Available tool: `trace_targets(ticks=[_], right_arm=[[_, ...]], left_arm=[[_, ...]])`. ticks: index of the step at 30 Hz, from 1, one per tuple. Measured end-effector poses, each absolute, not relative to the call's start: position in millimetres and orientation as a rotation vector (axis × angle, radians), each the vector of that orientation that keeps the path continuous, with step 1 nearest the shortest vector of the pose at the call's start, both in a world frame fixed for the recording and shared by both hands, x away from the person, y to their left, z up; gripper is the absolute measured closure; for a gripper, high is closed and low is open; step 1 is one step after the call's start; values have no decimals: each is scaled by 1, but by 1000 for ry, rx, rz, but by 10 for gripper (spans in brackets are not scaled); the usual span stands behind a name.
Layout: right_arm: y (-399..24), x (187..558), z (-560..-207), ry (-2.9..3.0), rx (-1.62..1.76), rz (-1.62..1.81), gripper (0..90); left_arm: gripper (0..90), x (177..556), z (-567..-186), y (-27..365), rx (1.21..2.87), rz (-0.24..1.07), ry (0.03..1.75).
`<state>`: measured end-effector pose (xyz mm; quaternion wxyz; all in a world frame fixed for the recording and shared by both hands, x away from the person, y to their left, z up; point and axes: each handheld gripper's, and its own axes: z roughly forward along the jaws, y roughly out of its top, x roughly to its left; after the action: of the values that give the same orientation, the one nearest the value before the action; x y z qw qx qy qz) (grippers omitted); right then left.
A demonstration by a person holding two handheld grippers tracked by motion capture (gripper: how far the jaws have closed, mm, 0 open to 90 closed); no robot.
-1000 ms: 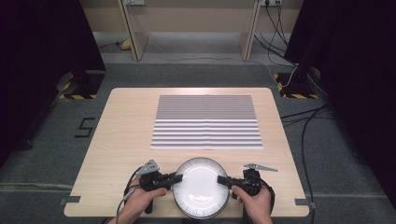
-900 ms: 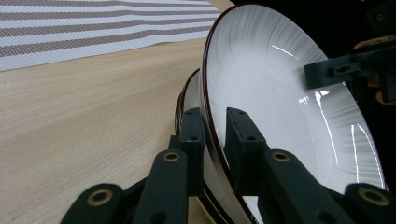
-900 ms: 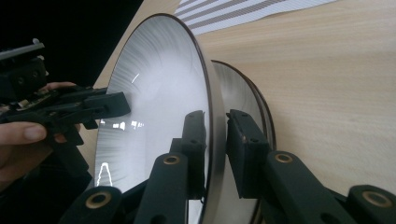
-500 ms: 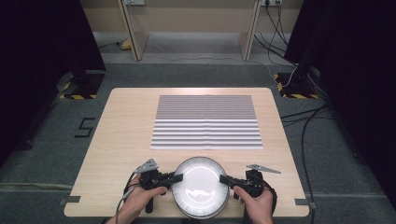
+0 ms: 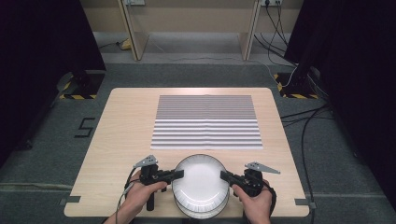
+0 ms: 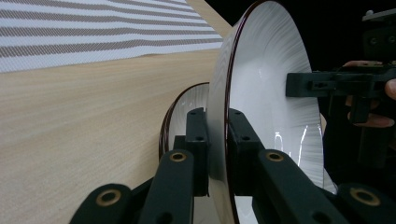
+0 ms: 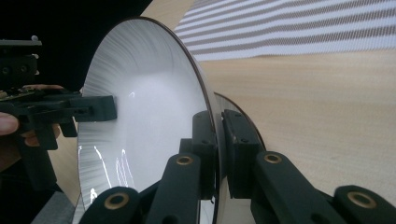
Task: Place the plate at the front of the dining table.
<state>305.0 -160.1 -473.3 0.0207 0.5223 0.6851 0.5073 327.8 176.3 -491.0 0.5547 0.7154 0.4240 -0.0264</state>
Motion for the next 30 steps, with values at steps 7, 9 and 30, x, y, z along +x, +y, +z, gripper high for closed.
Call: trace_targets(ticks=[7, 9, 30], right_arm=[[-159, 303, -468, 2087, 1560, 1585, 841], [-161, 303, -466, 2075, 1548, 1596, 841], [-164, 311, -456, 2052, 1527, 1597, 840]], left_arm=[[817, 331, -485, 176, 1669, -55, 994], [817, 332, -481, 175, 1669, -48, 981], [817, 345, -470, 171, 1684, -13, 946]])
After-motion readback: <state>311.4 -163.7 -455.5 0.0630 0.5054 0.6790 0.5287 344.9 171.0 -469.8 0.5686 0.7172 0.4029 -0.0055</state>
